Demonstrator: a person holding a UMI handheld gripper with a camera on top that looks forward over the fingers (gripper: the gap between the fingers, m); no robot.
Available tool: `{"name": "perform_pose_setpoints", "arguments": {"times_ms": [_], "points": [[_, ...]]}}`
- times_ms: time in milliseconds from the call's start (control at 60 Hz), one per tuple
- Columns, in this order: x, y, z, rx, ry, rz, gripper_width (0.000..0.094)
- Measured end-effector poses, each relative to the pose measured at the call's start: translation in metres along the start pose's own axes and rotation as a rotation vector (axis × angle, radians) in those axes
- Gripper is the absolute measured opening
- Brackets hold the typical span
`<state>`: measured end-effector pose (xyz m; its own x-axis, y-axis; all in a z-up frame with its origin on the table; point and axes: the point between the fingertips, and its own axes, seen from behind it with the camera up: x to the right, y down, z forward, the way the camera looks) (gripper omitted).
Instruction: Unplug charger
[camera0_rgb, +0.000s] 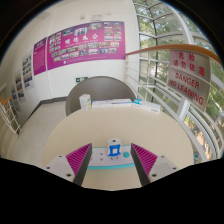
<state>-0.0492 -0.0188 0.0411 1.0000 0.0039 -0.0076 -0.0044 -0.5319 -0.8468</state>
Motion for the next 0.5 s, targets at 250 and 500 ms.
{"name": "perform_pose_setpoints", "arguments": {"times_ms": [250,500], "points": [[0.008,0.003,0.034,0.010,0.026,0.011,0.0275],[0.004,0.002,0.037,0.003,-0.018,-0.016,0.0125]]}}
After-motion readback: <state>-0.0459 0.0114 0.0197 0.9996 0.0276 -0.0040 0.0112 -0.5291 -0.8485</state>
